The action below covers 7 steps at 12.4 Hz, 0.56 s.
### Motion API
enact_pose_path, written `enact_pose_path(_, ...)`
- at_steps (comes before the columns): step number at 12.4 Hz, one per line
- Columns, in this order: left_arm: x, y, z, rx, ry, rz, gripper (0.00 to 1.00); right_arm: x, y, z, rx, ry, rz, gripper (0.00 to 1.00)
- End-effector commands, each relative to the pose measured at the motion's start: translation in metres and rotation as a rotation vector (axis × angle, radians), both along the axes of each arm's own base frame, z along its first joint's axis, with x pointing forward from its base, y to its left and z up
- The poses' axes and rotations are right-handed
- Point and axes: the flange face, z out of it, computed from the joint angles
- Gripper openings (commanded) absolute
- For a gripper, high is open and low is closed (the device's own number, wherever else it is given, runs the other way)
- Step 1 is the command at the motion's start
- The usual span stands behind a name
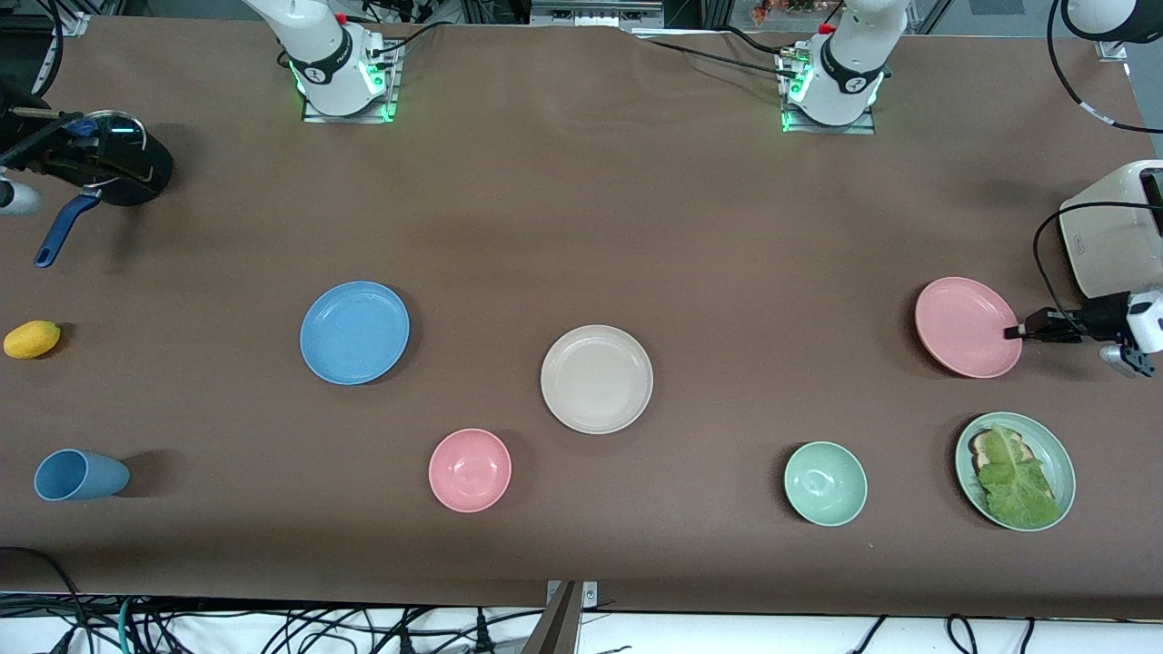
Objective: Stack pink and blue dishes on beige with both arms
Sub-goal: 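Close the left gripper on the pink plate rim and lift it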
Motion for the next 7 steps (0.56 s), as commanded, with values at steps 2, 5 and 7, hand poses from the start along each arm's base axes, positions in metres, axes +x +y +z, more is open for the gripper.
enact_pose_path(2, 0.025, -0.024, 0.084, 0.014, -0.021, -0.017, 0.00, -0.003, 0.002, 0.007, 0.007, -0.005, -0.002, 1.00)
enact_pose_path(5, 0.046, -0.071, 0.120, 0.028, 0.015, -0.029, 0.00, -0.004, 0.000, 0.007, 0.007, -0.003, -0.003, 1.00)
enact_pose_path(7, 0.064, -0.113, 0.134, 0.038, 0.043, -0.019, 0.00, -0.003, 0.001, 0.007, 0.007, -0.005, -0.002, 1.00)
